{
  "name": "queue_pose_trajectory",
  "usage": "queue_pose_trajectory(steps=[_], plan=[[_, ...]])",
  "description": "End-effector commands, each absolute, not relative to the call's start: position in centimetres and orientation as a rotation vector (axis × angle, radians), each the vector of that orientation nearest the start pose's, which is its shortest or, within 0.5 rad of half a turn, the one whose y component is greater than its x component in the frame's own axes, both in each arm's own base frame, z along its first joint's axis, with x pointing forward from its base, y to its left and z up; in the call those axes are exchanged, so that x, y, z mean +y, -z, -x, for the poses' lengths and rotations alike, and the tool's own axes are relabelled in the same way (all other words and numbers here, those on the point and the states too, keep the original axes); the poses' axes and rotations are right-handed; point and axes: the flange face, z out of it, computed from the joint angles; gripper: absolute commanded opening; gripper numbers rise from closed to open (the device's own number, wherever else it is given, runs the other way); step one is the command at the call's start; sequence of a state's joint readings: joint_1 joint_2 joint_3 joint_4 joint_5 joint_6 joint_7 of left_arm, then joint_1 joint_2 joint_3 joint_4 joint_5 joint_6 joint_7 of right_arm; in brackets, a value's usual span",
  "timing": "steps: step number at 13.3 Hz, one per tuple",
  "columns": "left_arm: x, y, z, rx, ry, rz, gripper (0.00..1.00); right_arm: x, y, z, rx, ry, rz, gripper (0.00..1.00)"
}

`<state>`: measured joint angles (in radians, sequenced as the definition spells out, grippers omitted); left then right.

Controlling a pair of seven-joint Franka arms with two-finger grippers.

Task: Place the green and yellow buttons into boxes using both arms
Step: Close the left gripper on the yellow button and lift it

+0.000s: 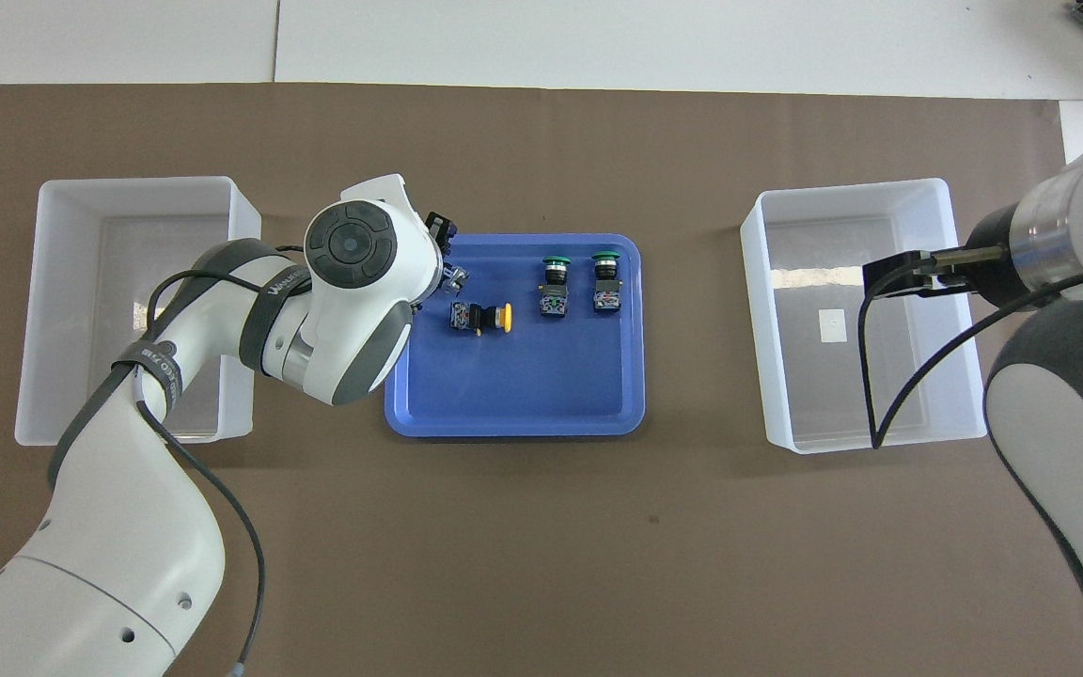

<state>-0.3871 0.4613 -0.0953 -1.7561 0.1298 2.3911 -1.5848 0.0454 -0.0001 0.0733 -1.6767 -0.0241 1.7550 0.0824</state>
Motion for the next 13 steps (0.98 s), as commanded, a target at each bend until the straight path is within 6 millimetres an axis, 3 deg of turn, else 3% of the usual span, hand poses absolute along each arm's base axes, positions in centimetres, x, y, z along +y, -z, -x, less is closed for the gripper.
queue_pose_trajectory(steps=[1,3,4,7,8,11,13], plan=[[-30.8,-31.5,-59.9,-1.603,0.261,2.835,0.66,6.3,-59.1,-56.3,-0.088,0.106,3.138,1.0],[-31.2,-31.2,-59.5,-1.592,0.261,2.845,0.65,6.3,-59.1,-56.3,-0.088,0.106,3.138,1.0],[-31.2,-31.2,-59.5,-1.592,0.261,2.845,0.57,6.3,-59.1,-56.3,-0.088,0.106,3.138,1.0],[-31.9,-31.3,-59.1,-1.566,0.258,2.857,0.09,6.3,-59.1,-56.3,-0.088,0.106,3.138,1.0],[-31.8,-31.7,-59.2,-1.552,0.249,2.842,0.02,6.3,-59.1,-56.3,-0.088,0.106,3.138,1.0],[-32.1,-35.4,-59.8,-1.512,0.234,2.802,0.0,6.3,-59.1,-56.3,-0.088,0.106,3.138,1.0],[-31.0,-41.2,-58.4,-1.45,0.248,2.831,0.0,6.3,-59.2,-56.4,-0.088,0.109,3.137,1.0]])
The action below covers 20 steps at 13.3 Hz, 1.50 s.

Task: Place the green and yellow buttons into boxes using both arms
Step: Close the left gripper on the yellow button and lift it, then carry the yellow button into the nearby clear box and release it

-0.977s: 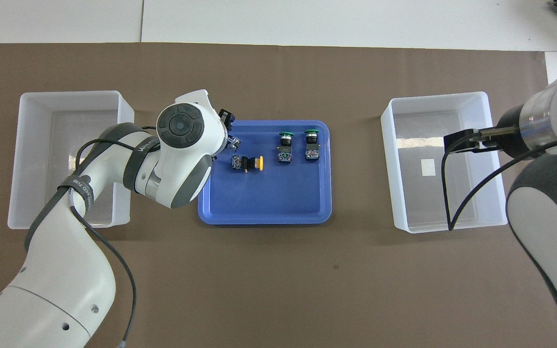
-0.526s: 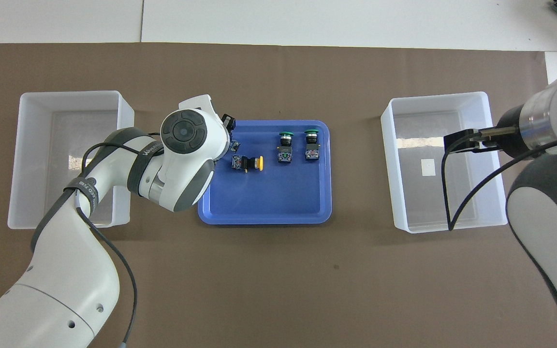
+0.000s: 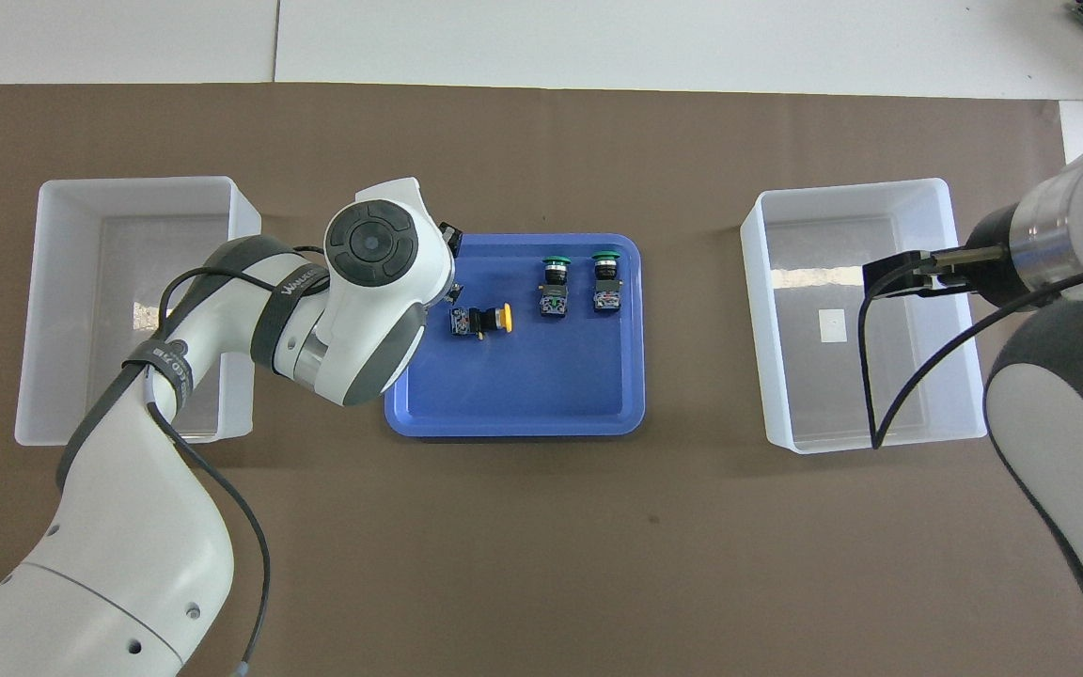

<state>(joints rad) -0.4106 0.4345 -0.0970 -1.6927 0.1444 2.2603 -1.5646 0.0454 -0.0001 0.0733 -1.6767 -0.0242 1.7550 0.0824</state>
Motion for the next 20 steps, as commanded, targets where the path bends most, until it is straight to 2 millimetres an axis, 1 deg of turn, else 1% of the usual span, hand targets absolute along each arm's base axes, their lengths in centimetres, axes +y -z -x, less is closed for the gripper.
queue_pose_trajectory(steps=[1,2,3,4,5,6,8,10,11,12,14,15,16,17,18,19,20], plan=[[-30.2,-43.6,-57.6,-1.381,0.224,2.835,0.0,6.3,-59.1,-56.3,-0.088,0.106,3.138,1.0],[-28.9,-45.1,-57.3,-1.331,0.197,2.846,0.0,6.3,-59.1,-56.3,-0.088,0.106,3.138,1.0],[-26.4,-46.7,-57.7,-1.318,0.178,2.855,0.0,6.3,-59.1,-56.3,-0.088,0.106,3.138,1.0],[-24.5,-47.9,-57.9,-1.286,0.138,2.874,0.0,6.3,-59.1,-56.3,-0.088,0.106,3.138,1.0],[-22.0,-48.9,-58.2,-1.231,0.106,2.899,0.01,6.3,-59.1,-56.3,-0.088,0.106,3.138,1.0],[-19.2,-49.3,-58.8,-1.187,0.092,2.92,0.02,6.3,-59.2,-56.4,-0.088,0.109,3.137,1.0],[-14.0,-49.4,-60.3,-1.131,0.08,2.954,0.02,6.3,-59.2,-56.3,-0.09,0.109,3.138,1.0],[-8.5,-48.8,-61.0,-1.03,0.064,3.006,0.02,6.3,-59.2,-56.3,-0.088,0.106,3.138,1.0],[-6.0,-48.4,-61.0,-0.971,0.069,3.029,0.02,6.3,-59.2,-56.3,-0.088,0.106,3.138,1.0],[-3.8,-47.6,-60.8,-0.931,0.09,3.043,0.02,6.3,-59.1,-56.3,-0.088,0.106,3.138,1.0],[-0.2,-45.4,-59.4,-0.849,0.175,3.068,0.02,6.3,-59.2,-56.3,-0.088,0.109,3.138,1.0],[1.1,-44.0,-58.5,-0.814,0.218,3.075,0.02,6.3,-59.2,-56.3,-0.088,0.109,3.138,1.0],[2.0,-43.0,-57.8,-0.78,0.237,3.079,0.03,6.3,-59.2,-56.3,-0.09,0.109,3.138,1.0],[2.3,-42.0,-57.2,-0.756,0.238,3.083,0.05,6.3,-59.2,-56.3,-0.088,0.109,3.138,1.0],[2.6,-41.2,-56.7,-0.731,0.242,3.086,0.1,6.1,-59.2,-56.3,-0.083,0.109,3.138,1.0],[3.4,-40.0,-56.1,-0.717,0.24,3.086,0.16,5.4,-59.1,-56.4,-0.061,0.106,3.139,1.0],[3.5,-38.8,-55.6,-0.679,0.25,3.092,0.24,5.0,-59.1,-56.5,-0.059,0.104,3.139,1.0]])
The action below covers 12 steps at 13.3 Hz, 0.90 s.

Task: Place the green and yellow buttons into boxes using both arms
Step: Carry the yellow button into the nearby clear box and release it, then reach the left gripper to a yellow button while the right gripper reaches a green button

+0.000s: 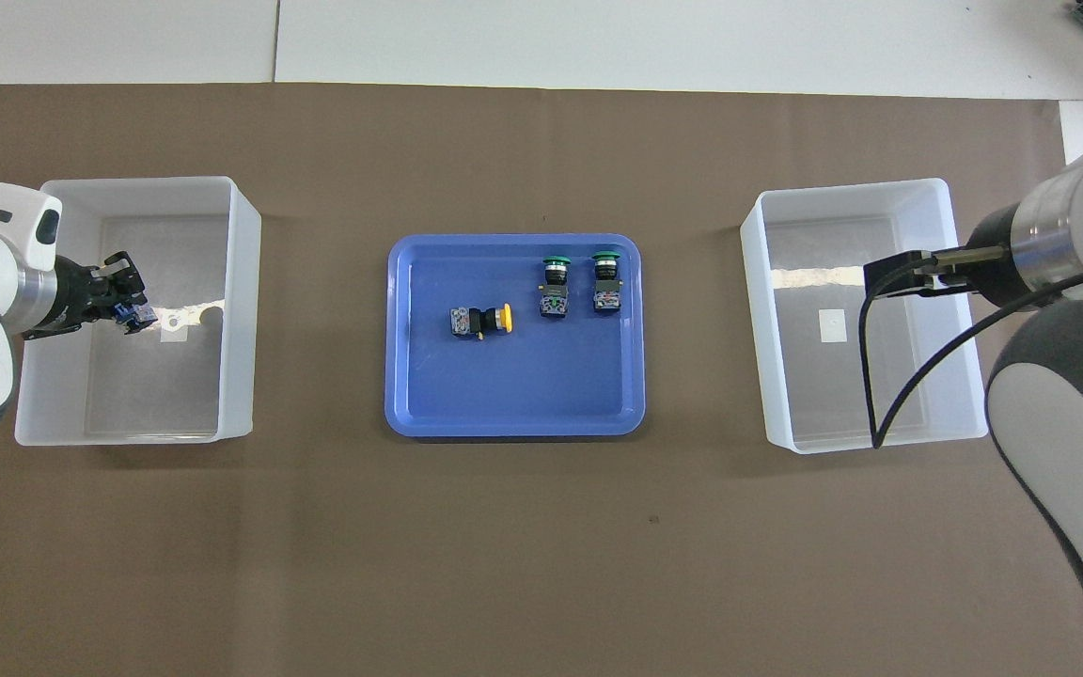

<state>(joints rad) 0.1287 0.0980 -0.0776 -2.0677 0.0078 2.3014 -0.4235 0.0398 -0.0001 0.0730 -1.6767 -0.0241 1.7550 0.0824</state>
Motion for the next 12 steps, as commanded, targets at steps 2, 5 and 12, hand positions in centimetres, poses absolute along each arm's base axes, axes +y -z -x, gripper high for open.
queue_pose_trajectory(steps=[2,5,12], plan=[[3.6,-37.4,-55.5,-0.653,0.273,3.097,0.36,4.3,-59.1,-56.5,-0.047,0.106,3.14,1.0],[3.7,-37.1,-55.3,-0.65,0.258,3.097,0.73,5.1,-57.7,-56.1,-0.047,0.113,3.14,1.0],[-3.6,-45.5,-59.4,-0.953,0.11,3.037,1.0,18.2,-50.0,-57.9,0.055,0.235,3.076,1.0]])
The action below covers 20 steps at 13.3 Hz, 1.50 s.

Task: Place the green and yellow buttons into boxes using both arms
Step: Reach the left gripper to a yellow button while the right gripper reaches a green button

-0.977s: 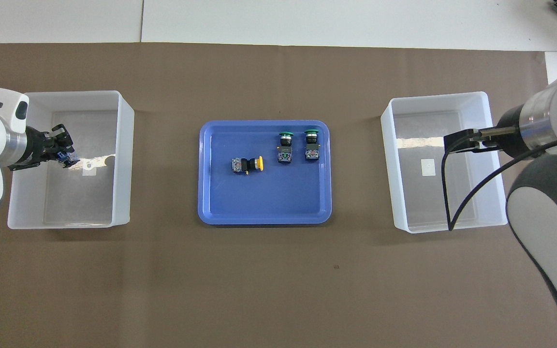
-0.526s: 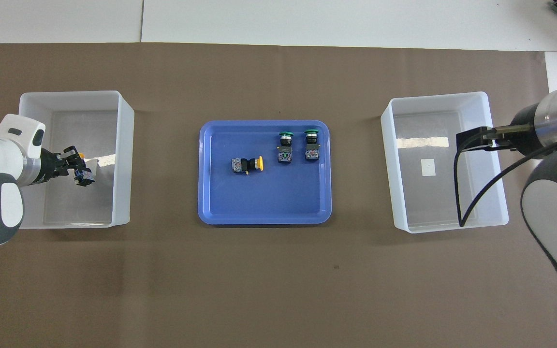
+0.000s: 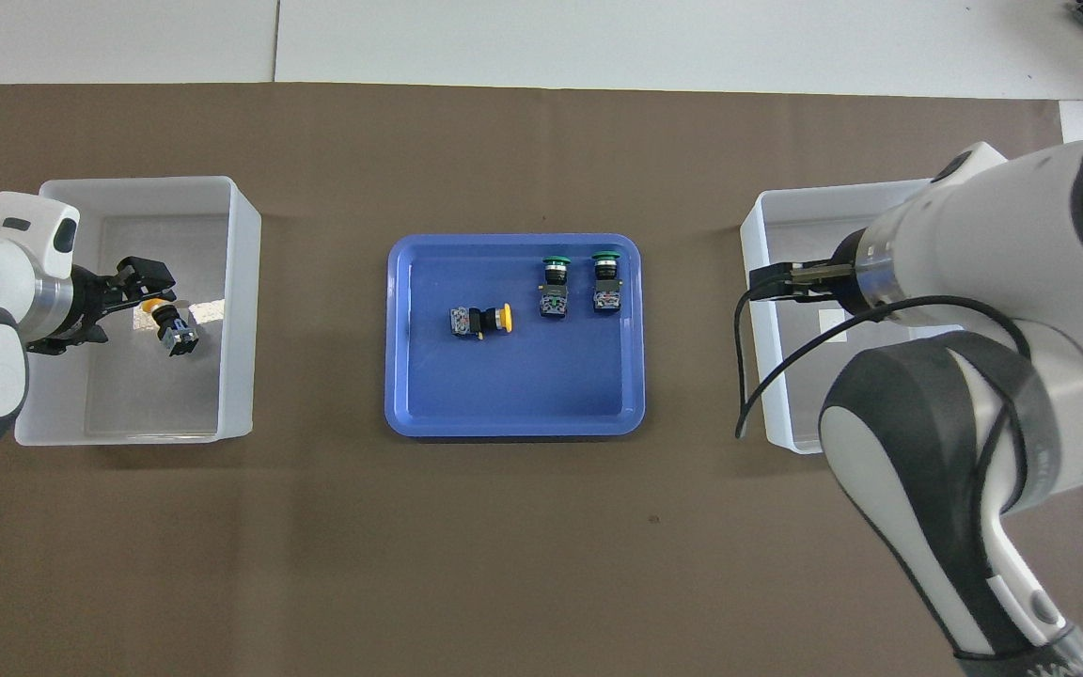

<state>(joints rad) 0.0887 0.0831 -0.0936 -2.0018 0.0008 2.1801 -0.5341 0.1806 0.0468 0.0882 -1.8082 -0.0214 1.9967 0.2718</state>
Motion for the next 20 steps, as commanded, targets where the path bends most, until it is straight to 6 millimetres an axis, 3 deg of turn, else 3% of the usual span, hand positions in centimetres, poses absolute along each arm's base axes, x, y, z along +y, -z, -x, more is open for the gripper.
queue_pose_trajectory(steps=[1,4,6,7,8,9,12,13,15,16,19,20], plan=[[-5.6,-45.7,-59.7,-1.038,0.113,3.015,1.0,20.5,-48.7,-58.4,0.082,0.258,3.066,1.0],[-11.5,-45.5,-59.4,-1.436,0.13,2.889,1.0,28.2,-44.1,-59.9,0.134,0.295,3.026,1.0],[-17.2,-44.7,-58.3,-1.895,0.15,2.736,1.0,31.4,-41.8,-60.8,0.176,0.336,3.035,1.0],[-19.1,-44.4,-57.8,-2.078,0.152,2.644,1.0,33.8,-40.7,-60.8,0.165,0.327,3.031,1.0],[-19.8,-44.3,-57.8,-2.208,0.142,2.56,1.0,35.7,-38.7,-60.5,0.126,0.309,3.053,1.0],[-21.0,-44.2,-57.5,-2.293,0.116,2.511,1.0,36.4,-36.2,-60.7,0.137,0.31,3.072,1.0],[-23.4,-40.5,-57.8,-2.445,-0.014,2.389,1.0,37.2,-33.5,-61.7,0.14,0.35,3.077,0.95],[-23.0,-40.6,-58.0,-2.458,-0.024,2.381,1.0,37.3,-32.2,-61.8,0.109,0.367,3.094,0.9],[-22.9,-40.6,-58.0,-2.456,-0.025,2.385,0.99,37.3,-32.3,-62.1,0.078,0.427,3.077,0.83],[-23.0,-40.5,-58.0,-2.455,-0.025,2.388,0.99,37.3,-31.9,-62.0,0.074,0.424,3.079,0.76],[-23.5,-40.5,-57.8,-2.447,-0.023,2.4,0.99,37.5,-30.9,-61.3,0.054,0.407,3.089,0.4],[-23.5,-40.6,-57.9,-2.449,-0.021,2.401,0.99,37.9,-30.2,-60.6,0.036,0.39,3.1,0.38]])
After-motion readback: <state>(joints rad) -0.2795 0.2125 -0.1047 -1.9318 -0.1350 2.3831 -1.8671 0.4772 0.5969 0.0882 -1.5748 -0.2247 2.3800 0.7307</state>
